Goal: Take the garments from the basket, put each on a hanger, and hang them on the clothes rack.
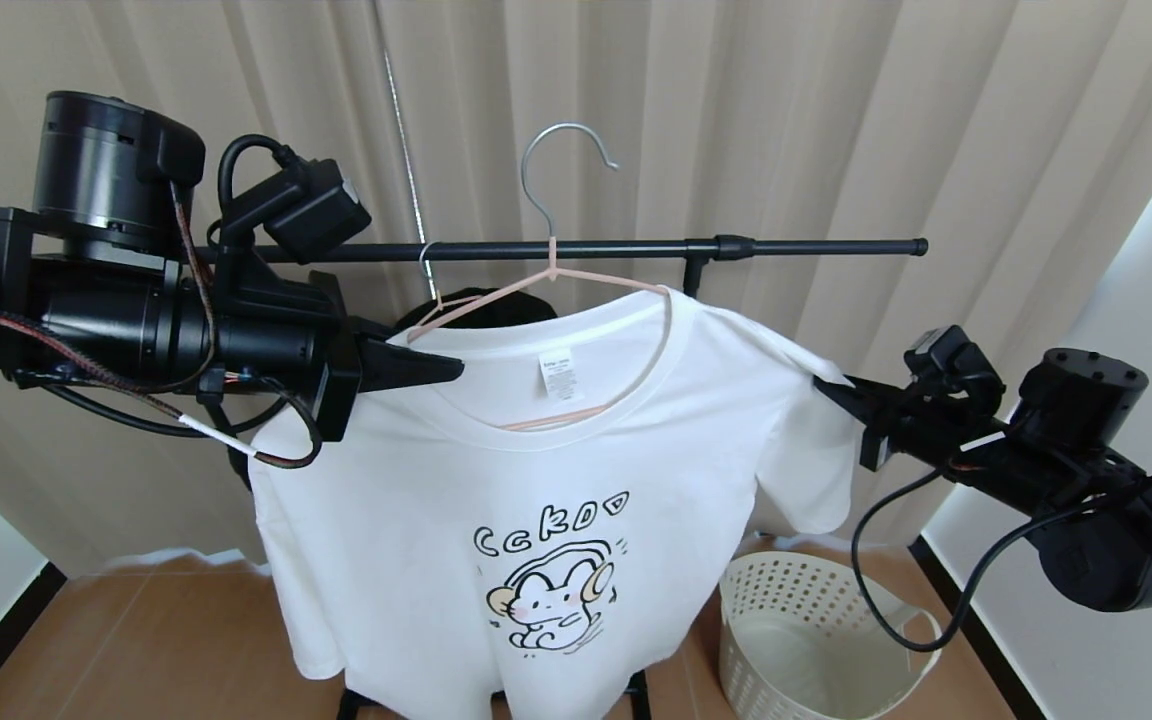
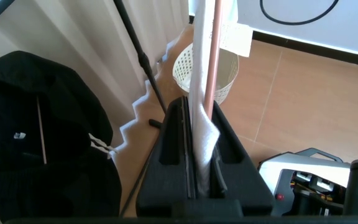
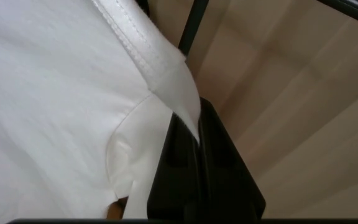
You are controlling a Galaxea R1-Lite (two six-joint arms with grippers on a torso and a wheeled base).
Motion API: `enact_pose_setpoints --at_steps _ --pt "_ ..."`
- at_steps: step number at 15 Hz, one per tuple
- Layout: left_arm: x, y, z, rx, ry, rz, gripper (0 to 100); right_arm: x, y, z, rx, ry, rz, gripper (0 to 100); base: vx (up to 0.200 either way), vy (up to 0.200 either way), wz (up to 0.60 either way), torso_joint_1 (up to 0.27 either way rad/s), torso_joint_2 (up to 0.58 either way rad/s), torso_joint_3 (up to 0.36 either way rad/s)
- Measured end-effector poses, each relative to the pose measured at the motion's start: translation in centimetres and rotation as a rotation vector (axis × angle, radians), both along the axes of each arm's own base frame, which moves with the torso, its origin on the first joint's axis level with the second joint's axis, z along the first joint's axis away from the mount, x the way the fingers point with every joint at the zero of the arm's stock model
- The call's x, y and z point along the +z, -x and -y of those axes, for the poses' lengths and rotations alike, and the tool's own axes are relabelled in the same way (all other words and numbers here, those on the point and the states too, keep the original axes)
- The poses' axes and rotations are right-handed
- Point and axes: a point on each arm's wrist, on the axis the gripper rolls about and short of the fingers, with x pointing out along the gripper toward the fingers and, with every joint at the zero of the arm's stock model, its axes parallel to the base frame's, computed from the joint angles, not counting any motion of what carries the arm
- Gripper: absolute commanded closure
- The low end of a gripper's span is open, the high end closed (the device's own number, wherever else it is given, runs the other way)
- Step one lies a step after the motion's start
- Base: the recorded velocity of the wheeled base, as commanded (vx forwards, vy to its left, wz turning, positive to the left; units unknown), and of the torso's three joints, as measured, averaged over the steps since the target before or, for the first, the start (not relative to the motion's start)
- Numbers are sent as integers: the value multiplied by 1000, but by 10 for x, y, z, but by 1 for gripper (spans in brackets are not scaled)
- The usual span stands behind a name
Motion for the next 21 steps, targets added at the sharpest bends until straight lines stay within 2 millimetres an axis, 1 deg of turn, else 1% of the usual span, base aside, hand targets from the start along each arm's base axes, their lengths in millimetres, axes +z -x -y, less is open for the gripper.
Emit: enact_pose_setpoints --at_steps 3,4,10,14,16,18,21 --pt "-2 0 0 1 -2 -7 100 0 5 -2 7 1 -3 100 0 0 0 0 0 0" --pt "-2 0 -1 3 -3 -9 100 0 7 -2 9 1 0 0 0 0 0 0 0 0" --pt "-6 -3 -12 45 -3 -26 100 11 16 -8 31 -4 23 0 0 0 0 0 0 0" --pt "-17 -8 -22 97 5 -83 100 25 27 -25 82 -24 49 0 0 0 0 0 0 0" --pt "-25 -16 -29 139 15 -101 100 35 33 -31 101 -65 52 0 0 0 0 0 0 0" --pt "-34 -26 -33 222 26 -135 100 48 39 -35 114 -130 47 0 0 0 0 0 0 0" --pt "-44 -41 -33 354 32 -160 100 60 44 -38 127 -160 70 0 0 0 0 0 0 0"
